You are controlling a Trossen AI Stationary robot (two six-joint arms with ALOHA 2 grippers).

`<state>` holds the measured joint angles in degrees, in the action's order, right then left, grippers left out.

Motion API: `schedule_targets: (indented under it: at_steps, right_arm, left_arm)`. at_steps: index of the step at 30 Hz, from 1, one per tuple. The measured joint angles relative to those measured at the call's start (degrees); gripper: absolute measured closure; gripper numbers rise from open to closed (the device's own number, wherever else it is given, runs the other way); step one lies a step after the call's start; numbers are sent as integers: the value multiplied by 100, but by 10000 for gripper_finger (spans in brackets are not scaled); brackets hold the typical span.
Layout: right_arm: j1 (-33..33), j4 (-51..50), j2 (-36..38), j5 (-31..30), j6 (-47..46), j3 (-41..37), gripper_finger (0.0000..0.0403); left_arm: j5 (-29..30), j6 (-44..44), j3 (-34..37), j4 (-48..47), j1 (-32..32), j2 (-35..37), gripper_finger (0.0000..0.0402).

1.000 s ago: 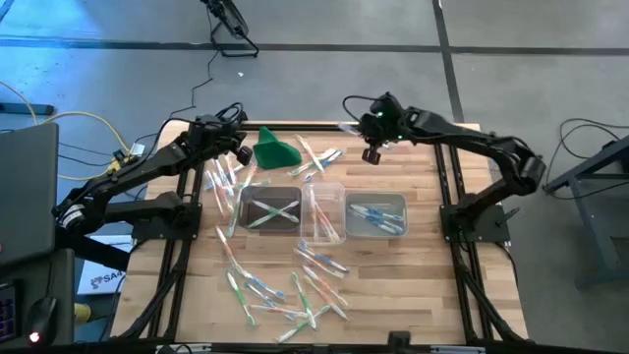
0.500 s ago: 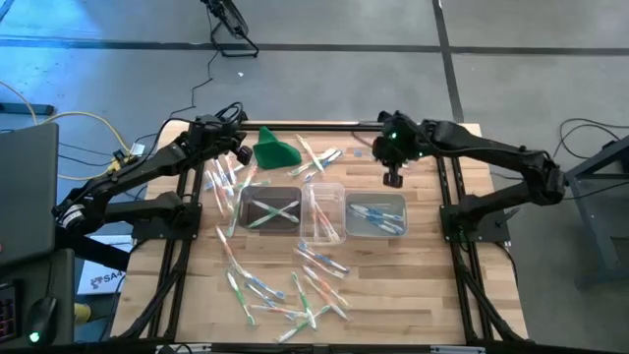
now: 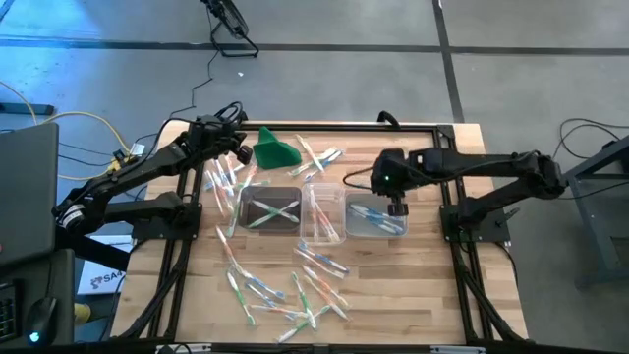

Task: Pick & Place Toothbrushes
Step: Put the blue toothbrush into the gray bin

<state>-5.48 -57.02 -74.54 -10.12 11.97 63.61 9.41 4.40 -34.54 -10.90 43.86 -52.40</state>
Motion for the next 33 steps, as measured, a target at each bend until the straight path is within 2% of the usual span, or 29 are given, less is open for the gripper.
schedule_targets:
  at_steps: [5, 12, 17, 24, 33]
  right_arm:
    - [508, -17, -2, -446, -128, -263, 401]
    - [1117, -83, -177, -675, -125, -581, 401]
    - [1485, -108, -634, -798, 492, -587, 401]
    - [1728, -41, -1217, -796, 1085, -587, 401]
    - [1760, 356, -1200, -786, 638, -587, 401]
  left_arm:
    - [0, -2, 0, 0, 1, 0, 402]
    - [-3, 39, 0, 1, 0, 0, 402]
    - [-19, 43, 0, 0, 2, 0, 402]
    - [-441, 90, 0, 2, 0, 0, 402]
    - [-459, 238, 0, 2, 0, 2, 402]
